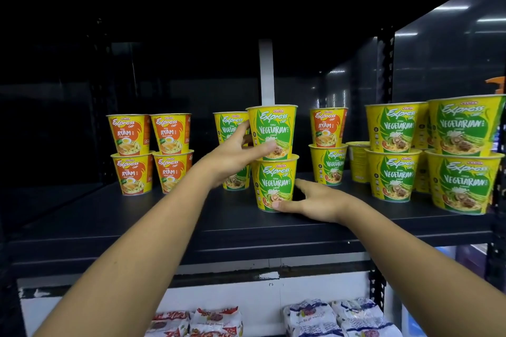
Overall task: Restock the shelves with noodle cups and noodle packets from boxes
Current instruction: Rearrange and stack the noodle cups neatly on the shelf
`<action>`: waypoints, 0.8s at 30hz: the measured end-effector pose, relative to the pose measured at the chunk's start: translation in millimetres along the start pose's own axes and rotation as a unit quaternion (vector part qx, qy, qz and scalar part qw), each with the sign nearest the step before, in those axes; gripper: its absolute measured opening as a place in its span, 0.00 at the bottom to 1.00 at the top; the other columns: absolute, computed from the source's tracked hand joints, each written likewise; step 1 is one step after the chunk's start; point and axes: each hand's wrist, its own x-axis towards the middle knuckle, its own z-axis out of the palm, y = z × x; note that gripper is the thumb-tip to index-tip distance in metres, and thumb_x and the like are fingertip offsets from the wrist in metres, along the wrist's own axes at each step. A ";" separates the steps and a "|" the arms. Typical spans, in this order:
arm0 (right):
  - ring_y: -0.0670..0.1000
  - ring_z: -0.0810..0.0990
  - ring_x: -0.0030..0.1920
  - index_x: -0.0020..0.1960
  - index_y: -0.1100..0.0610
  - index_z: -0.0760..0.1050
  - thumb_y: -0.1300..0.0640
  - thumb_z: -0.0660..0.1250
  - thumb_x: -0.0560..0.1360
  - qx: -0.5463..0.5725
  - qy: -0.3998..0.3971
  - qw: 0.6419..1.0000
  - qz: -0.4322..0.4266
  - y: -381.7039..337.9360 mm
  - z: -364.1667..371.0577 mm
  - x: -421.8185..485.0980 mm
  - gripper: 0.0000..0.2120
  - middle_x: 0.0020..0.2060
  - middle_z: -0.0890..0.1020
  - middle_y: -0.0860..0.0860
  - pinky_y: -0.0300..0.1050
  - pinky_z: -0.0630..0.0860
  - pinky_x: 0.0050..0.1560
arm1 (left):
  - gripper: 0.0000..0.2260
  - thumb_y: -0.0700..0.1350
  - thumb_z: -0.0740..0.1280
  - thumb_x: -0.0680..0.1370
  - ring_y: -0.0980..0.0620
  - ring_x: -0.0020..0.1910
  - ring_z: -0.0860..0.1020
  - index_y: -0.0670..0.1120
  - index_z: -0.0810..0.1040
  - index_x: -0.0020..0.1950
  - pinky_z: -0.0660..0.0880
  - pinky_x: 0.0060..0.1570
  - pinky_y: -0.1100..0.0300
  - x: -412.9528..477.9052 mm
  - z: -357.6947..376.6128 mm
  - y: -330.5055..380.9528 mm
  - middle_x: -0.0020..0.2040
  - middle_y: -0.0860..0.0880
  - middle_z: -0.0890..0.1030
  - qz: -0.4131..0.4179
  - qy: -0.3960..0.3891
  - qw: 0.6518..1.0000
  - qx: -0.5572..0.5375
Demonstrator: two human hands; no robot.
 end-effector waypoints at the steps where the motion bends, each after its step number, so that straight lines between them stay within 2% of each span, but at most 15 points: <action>1: 0.49 0.72 0.71 0.76 0.41 0.65 0.30 0.71 0.71 0.007 0.009 1.000 0.001 1.1 0.0 0.9 0.37 0.74 0.73 0.44 0.48 0.67 0.69 | 0.50 0.70 0.78 0.63 0.54 0.73 0.72 0.62 0.60 0.80 0.68 0.74 0.44 -3.7 -7.8 -5.6 0.75 0.57 0.72 -0.011 -0.030 0.998 0.048; 3: 0.49 0.72 0.71 0.76 0.41 0.66 0.30 0.72 0.70 0.019 0.024 1.000 0.001 3.7 -0.8 1.6 0.39 0.73 0.73 0.43 0.48 0.67 0.69 | 0.57 0.74 0.77 0.61 0.54 0.76 0.68 0.60 0.54 0.83 0.67 0.75 0.46 -14.9 -22.8 -16.3 0.80 0.55 0.65 -0.035 -0.075 0.988 0.131; 5: 0.49 0.72 0.71 0.75 0.41 0.67 0.27 0.73 0.66 0.028 0.038 0.999 -0.002 6.8 -1.0 2.2 0.42 0.71 0.74 0.43 0.49 0.68 0.70 | 0.59 0.77 0.75 0.60 0.56 0.77 0.66 0.58 0.54 0.84 0.65 0.77 0.50 -27.6 -31.7 -25.6 0.80 0.55 0.64 -0.061 -0.106 0.978 0.170; 8: 0.44 0.77 0.66 0.71 0.44 0.71 0.27 0.77 0.60 0.076 0.058 0.995 -0.019 8.9 -0.2 0.6 0.45 0.65 0.79 0.40 0.50 0.70 0.71 | 0.53 0.75 0.72 0.66 0.57 0.77 0.65 0.55 0.56 0.84 0.61 0.75 0.60 -44.7 -29.2 -36.0 0.81 0.57 0.62 -0.100 -0.152 0.956 0.228; 11: 0.41 0.80 0.62 0.67 0.45 0.73 0.26 0.79 0.54 0.140 0.066 0.987 -0.032 14.0 -0.3 3.2 0.47 0.60 0.83 0.41 0.52 0.72 0.71 | 0.44 0.70 0.68 0.73 0.56 0.79 0.62 0.54 0.58 0.84 0.59 0.72 0.63 -52.7 -19.3 -45.8 0.82 0.57 0.61 -0.124 -0.163 0.931 0.303; 14: 0.42 0.81 0.62 0.66 0.44 0.74 0.25 0.79 0.53 0.143 0.072 0.986 -0.042 17.4 0.8 5.4 0.46 0.59 0.84 0.41 0.52 0.73 0.70 | 0.40 0.72 0.64 0.75 0.55 0.79 0.62 0.53 0.63 0.82 0.57 0.72 0.62 -53.8 -13.8 -49.4 0.82 0.56 0.62 -0.131 -0.162 0.918 0.338; 17: 0.40 0.79 0.62 0.68 0.44 0.72 0.27 0.79 0.57 0.122 0.073 0.989 -0.048 13.5 2.4 4.6 0.45 0.60 0.83 0.40 0.50 0.73 0.70 | 0.41 0.75 0.59 0.74 0.53 0.80 0.61 0.55 0.64 0.82 0.58 0.75 0.56 -52.9 -10.8 -47.4 0.82 0.55 0.62 -0.136 -0.168 0.905 0.367; 22: 0.43 0.82 0.58 0.75 0.44 0.63 0.28 0.81 0.54 0.120 0.098 0.987 -0.049 7.8 0.5 7.2 0.55 0.61 0.81 0.46 0.52 0.77 0.66 | 0.39 0.74 0.59 0.76 0.51 0.80 0.61 0.56 0.64 0.82 0.59 0.76 0.53 -54.1 -9.1 -46.8 0.82 0.54 0.62 -0.137 -0.166 0.900 0.380; 24: 0.46 0.83 0.57 0.73 0.43 0.64 0.30 0.82 0.54 0.132 0.108 0.984 -0.049 4.5 0.2 9.7 0.53 0.60 0.82 0.47 0.52 0.79 0.64 | 0.38 0.74 0.60 0.75 0.51 0.80 0.61 0.56 0.65 0.81 0.59 0.75 0.53 -54.0 -9.5 -47.6 0.82 0.54 0.63 -0.136 -0.163 0.902 0.377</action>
